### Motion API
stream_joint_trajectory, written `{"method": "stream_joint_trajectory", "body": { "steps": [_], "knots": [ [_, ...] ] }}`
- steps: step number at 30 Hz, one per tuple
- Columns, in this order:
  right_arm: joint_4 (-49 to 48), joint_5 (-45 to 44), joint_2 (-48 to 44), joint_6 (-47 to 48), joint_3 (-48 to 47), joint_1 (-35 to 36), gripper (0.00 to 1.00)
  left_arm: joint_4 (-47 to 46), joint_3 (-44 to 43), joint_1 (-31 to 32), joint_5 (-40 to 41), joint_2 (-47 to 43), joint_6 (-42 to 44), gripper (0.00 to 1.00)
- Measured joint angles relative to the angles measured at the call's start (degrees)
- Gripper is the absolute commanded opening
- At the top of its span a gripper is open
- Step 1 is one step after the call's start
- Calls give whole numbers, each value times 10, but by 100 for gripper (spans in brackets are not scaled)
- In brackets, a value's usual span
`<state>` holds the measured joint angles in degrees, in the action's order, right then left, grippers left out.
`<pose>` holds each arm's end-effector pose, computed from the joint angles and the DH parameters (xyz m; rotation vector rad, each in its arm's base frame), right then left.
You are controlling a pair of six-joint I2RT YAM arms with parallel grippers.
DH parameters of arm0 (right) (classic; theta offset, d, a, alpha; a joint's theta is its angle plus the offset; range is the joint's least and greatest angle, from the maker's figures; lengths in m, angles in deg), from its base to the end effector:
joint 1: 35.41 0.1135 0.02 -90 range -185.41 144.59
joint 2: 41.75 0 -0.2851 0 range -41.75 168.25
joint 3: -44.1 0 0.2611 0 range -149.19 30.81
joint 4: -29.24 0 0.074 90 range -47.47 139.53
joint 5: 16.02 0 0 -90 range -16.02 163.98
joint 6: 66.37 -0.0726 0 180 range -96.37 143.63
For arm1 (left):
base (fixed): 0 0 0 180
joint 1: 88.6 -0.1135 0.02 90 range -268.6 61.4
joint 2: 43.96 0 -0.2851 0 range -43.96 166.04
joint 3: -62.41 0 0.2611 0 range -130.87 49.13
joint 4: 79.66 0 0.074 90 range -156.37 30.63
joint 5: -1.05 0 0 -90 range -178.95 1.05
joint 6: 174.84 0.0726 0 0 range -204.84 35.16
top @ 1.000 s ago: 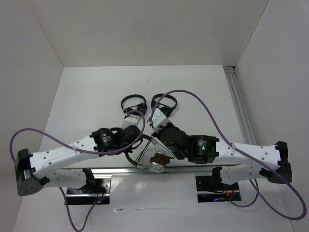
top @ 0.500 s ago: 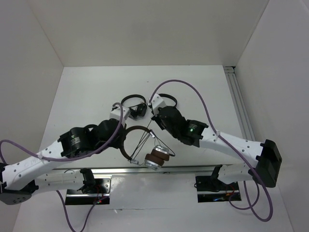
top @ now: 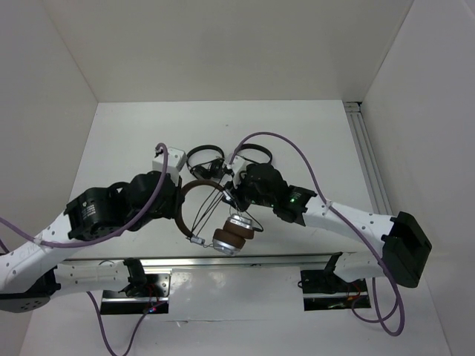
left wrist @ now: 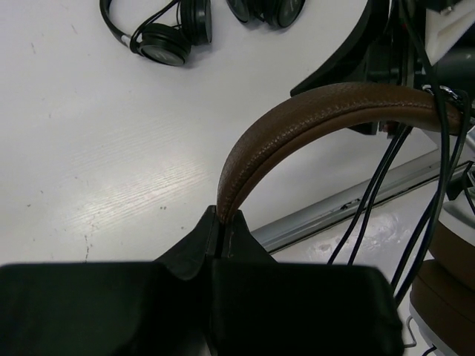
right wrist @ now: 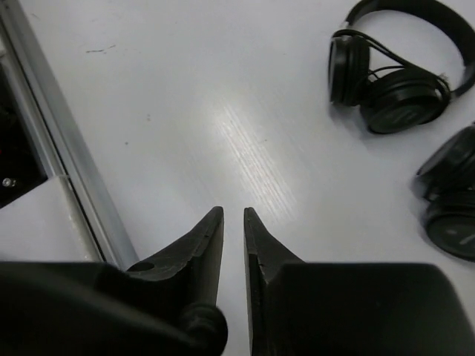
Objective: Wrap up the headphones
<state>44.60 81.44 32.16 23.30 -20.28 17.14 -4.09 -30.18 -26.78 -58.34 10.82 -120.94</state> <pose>0.1937 0.2684 0.2828 -0.9901 1.8241 0.7105 0.1128 -0.1322 0.4229 0.1958 2.1442 -0.4058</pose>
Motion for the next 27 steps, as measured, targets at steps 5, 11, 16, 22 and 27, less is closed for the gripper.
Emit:
{"method": "stream_joint_trajectory", "body": {
  "steps": [5, 11, 16, 22, 27],
  "knots": [
    [-47, 38, -1, -24, 40, -2, 34, 17, -16, 0, 22, 22, -3, 0],
    [-96, 40, -20, -51, 92, -9, 37, 37, -29, 0, 47, 24, -16, 0],
    [-136, 45, -61, -80, 149, -28, 54, 41, -38, 0, 67, 24, -32, 0],
    [-167, 42, -82, -109, 174, -51, 60, 59, -41, 0, 89, 37, -52, 0],
    [-162, -6, -115, -146, 209, -61, 78, 82, -45, -18, 101, 53, -95, 0]
  ]
}}
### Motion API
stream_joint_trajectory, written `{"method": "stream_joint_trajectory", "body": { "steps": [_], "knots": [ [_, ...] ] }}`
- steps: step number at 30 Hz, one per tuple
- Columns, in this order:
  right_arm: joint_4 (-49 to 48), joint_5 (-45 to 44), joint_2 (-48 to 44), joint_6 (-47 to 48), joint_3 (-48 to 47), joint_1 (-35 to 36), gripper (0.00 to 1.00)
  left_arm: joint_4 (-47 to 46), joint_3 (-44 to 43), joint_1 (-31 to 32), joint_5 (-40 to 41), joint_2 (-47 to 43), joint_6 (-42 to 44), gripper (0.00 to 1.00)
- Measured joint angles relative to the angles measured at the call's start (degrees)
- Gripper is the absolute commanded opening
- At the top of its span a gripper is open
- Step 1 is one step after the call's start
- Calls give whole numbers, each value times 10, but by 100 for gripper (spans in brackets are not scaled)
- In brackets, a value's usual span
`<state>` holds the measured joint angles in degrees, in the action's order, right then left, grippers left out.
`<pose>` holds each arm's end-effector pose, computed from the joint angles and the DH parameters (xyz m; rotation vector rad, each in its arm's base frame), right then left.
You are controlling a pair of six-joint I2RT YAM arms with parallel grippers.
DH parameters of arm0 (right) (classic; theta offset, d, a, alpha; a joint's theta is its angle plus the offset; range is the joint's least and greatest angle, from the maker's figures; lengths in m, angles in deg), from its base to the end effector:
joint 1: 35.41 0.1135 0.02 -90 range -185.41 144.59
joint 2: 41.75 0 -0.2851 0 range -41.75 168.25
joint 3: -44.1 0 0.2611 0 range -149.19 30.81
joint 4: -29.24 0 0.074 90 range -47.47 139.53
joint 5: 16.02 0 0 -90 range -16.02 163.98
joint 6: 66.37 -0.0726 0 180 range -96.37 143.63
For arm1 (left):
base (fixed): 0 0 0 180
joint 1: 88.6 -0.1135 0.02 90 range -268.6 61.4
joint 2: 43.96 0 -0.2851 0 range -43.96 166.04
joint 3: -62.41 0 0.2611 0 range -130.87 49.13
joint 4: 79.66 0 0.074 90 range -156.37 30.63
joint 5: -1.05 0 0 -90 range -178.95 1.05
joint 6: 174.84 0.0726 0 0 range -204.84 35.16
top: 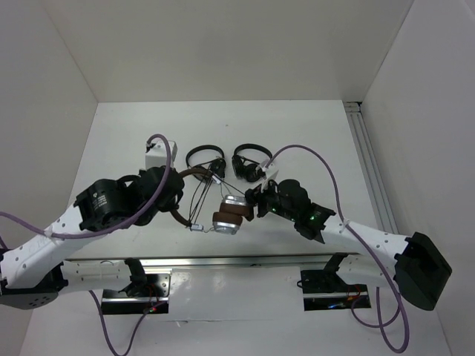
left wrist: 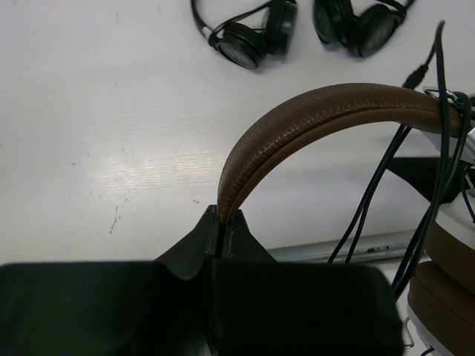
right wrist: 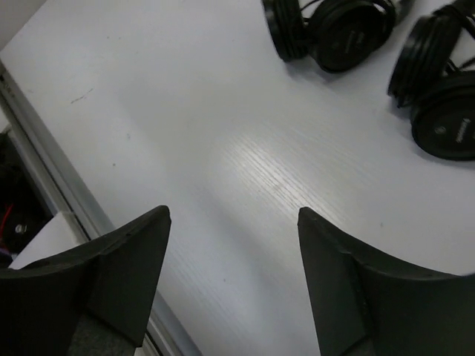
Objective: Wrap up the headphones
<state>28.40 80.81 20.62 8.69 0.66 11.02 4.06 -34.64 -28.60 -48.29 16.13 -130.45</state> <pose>0.1823 0.2042 0.2360 -0.6172 1.8747 0.8311 0.1284 -0.1278 0.4236 -0.0437 2.1624 -0.1963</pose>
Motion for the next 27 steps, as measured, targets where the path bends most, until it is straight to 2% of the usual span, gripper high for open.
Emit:
{"method": "stream_joint_trajectory", "body": {
  "steps": [5, 14, 19, 27],
  "knots": [
    [51, -103, -43, -57, 18, 1, 79, -14, 14, -89, -15, 0, -13, 0],
    [262, -329, -107, -161, -7, 10, 82, -99, 127, -300, -147, -5, 34, 0],
    [333, -366, -140, -189, -17, 14, 82, -137, 163, -379, -188, 1, 45, 0],
    [348, -351, -194, -196, -17, 16, 82, -178, 200, -496, -233, -3, 67, 0]
  ]
}}
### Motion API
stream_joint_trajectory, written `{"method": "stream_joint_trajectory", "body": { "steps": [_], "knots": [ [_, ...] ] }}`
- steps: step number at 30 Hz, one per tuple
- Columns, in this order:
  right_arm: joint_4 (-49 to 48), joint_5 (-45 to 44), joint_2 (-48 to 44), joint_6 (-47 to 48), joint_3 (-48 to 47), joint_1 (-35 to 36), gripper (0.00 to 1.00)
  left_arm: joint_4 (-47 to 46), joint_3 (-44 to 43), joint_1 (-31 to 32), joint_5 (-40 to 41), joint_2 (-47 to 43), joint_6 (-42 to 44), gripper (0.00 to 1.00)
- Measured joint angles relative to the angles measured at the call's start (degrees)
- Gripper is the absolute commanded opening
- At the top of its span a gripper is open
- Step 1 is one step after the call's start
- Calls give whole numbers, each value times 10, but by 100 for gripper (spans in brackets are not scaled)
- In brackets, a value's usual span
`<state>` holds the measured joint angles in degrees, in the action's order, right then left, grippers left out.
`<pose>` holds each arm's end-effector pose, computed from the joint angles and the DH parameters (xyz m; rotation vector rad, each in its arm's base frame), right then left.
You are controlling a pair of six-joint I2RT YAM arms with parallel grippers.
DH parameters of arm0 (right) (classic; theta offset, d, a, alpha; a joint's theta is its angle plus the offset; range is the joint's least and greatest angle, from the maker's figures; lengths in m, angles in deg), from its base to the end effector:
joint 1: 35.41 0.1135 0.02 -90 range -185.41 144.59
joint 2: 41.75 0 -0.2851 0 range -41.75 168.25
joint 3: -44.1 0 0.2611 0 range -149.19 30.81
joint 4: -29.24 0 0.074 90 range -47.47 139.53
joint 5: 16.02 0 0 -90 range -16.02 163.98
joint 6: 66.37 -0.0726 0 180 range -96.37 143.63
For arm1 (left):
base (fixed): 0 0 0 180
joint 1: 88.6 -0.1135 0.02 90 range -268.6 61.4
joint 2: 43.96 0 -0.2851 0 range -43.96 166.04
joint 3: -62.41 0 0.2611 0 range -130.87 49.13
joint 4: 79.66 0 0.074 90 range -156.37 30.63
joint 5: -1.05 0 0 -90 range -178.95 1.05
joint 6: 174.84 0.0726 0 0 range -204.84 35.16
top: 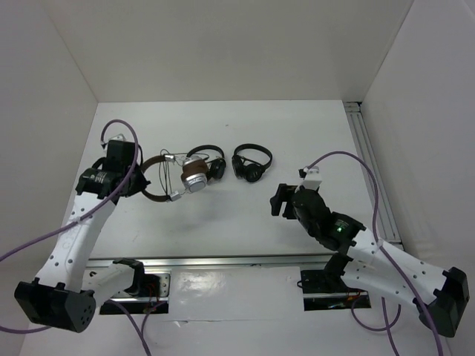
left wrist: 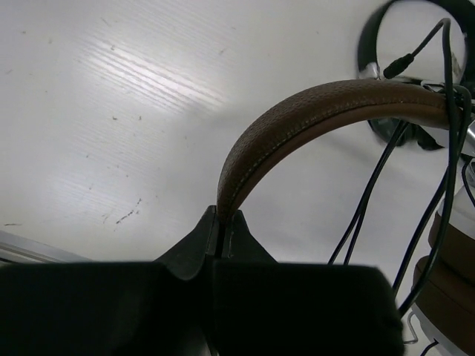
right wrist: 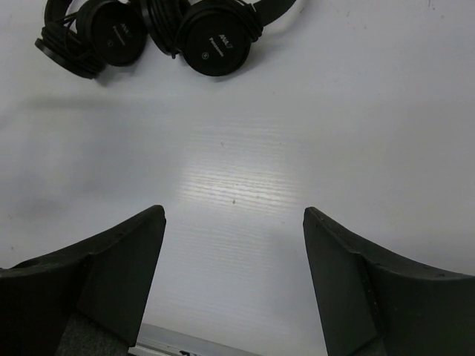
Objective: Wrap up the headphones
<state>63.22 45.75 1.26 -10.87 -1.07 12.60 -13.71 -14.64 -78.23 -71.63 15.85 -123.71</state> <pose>0.1524 0.1180 0.2451 0.0438 2.0736 0.3653 0.2209 -0.0184 0.3296 -0.7144 2.2610 -0.0438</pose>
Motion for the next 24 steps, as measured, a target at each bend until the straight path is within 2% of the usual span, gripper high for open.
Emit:
{"method": "stream_joint_trajectory", "body": {
  "steps": [5, 14, 18, 24],
  "knots": [
    [-1, 29, 26, 1, -2, 3, 83, -21, -7, -79, -14, 36, 1, 0],
    [-26, 92, 68, 15, -2, 18, 83, -71, -144, -177, -35, 278, 11, 0],
    [-56, 121, 86, 20, 7, 31, 83, -73, -227, -208, -36, 366, 8, 0],
    [-86, 140, 107, 24, 13, 83, 83, -86, -410, -241, -25, 549, -3, 0]
  ]
}}
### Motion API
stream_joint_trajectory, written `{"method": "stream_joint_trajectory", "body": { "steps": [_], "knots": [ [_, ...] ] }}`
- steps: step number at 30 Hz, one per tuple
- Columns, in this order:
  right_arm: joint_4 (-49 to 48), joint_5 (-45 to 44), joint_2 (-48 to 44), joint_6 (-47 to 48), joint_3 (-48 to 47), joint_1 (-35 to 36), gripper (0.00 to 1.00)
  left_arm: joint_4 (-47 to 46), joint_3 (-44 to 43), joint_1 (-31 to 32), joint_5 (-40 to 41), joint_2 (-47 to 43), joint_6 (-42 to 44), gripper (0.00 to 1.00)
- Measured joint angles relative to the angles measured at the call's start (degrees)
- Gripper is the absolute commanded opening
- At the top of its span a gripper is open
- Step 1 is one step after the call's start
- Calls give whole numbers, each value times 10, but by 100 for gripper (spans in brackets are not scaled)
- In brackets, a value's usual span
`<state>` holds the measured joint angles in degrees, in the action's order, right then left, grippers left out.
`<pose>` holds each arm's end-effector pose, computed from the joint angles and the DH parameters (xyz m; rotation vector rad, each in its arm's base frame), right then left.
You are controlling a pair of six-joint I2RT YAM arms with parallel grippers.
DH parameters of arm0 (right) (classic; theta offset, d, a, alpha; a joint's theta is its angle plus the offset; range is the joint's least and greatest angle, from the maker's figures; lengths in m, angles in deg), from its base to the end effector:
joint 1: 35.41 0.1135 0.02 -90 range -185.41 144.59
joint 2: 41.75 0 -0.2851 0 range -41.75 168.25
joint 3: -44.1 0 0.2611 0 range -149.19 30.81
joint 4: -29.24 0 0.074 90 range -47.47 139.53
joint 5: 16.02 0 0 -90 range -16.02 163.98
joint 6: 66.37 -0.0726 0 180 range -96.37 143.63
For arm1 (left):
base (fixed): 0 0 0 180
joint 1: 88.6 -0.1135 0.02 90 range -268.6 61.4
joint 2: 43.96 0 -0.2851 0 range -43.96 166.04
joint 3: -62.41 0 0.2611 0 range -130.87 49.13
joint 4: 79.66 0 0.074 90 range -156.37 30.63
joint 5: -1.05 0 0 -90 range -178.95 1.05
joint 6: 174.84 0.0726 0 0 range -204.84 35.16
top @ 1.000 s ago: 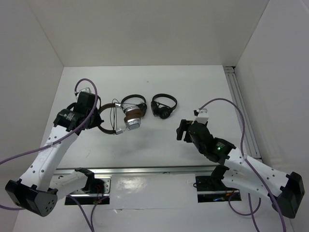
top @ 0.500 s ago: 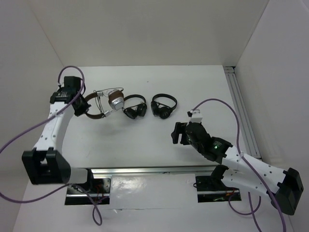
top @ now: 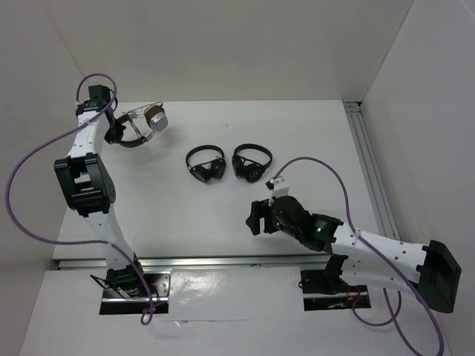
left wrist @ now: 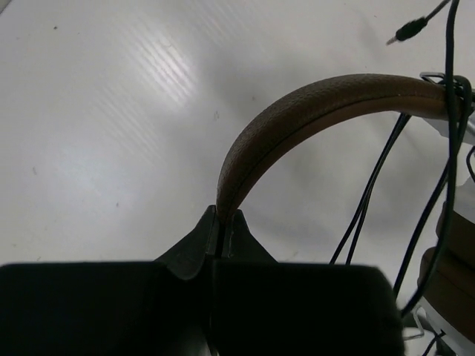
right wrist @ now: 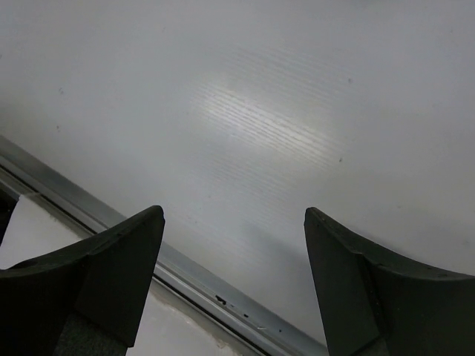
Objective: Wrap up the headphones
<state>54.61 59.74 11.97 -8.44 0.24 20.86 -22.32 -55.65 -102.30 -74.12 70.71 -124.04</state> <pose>0.1406 0.1784 0.2153 -0.3256 2.2055 0.6037 0.4663 0.1328 0.2714 -1.1942 2.1655 0.1362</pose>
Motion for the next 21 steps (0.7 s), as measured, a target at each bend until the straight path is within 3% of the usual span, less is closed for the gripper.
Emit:
{"method": "stream_joint_trajectory", "body": {
  "steps": [4, 8, 17, 18, 20, 21],
  "knots": [
    [-36, -28, 14, 0, 17, 51, 83, 8, -92, -2, 15, 115, 1, 0],
    [-54, -54, 47, -7, 36, 90, 83, 12, -120, -8, 10, 188, -3, 0],
    [-80, -93, 93, -63, 60, 144, 83, 20, -193, -30, 26, 229, -33, 1],
    [-88, -94, 96, -69, 62, 146, 83, 17, -198, -30, 35, 231, -39, 4],
    [-99, -96, 106, -79, 65, 150, 83, 13, -203, -32, 42, 237, -48, 20],
    [-104, -96, 114, -83, 66, 151, 83, 12, -206, -33, 45, 242, -50, 45]
  ]
}}
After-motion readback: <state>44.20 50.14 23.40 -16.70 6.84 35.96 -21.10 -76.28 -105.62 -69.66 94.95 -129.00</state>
